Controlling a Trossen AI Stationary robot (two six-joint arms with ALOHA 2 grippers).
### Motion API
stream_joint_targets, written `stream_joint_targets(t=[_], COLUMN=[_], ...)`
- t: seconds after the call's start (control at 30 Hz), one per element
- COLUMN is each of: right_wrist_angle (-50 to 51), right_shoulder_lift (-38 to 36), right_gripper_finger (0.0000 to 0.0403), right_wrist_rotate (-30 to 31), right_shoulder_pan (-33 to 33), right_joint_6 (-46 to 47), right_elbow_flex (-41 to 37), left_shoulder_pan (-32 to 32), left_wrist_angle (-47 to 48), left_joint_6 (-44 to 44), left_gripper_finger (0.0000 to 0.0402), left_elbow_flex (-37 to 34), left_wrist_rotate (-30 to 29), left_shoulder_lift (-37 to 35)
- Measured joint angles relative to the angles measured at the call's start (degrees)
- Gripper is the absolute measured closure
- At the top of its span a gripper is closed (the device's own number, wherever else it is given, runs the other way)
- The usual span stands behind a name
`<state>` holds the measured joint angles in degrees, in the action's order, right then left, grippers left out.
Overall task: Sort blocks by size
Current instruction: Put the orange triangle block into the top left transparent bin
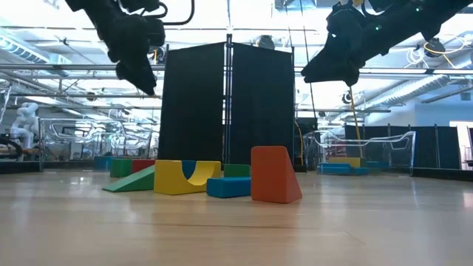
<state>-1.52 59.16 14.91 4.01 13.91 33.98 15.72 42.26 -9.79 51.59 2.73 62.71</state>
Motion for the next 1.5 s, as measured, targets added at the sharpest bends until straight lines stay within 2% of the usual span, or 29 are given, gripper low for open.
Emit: stream_joint_targets(t=[0.2, 0.47, 1.13, 1.5], right_wrist_angle=[0.0, 0.1, 0.5, 0.6], right_shoulder_lift=[0.0, 0.0, 0.0, 0.0], right_gripper_finger=[0.025, 0.025, 0.025, 0.025], right_wrist_rotate=[0.0, 0.0, 0.0, 0.0], right_shoulder_pan=[0.0, 0.0, 0.0, 0.0], right_joint_6=[0.0, 0.0, 0.0, 0.0], right_elbow_flex=[0.0, 0.0, 0.0, 0.0], left_shoulder_pan=[-7.7, -12.7, -17.8, -18.2], left_wrist_angle=[-5.8, -14.5, -18.1, -19.6], left_joint_6=[2.5, 3.9, 16.6, 19.2], left_gripper_finger=[0.0194, 0.0194, 0.0194, 0.0195], left_elbow_flex=[0.0, 0.0, 0.0, 0.1], left_wrist_rotate=[-0.1, -2.1, -6.2, -6.2], left_shoulder_lift=[7.8, 16.7, 32.7, 36.2])
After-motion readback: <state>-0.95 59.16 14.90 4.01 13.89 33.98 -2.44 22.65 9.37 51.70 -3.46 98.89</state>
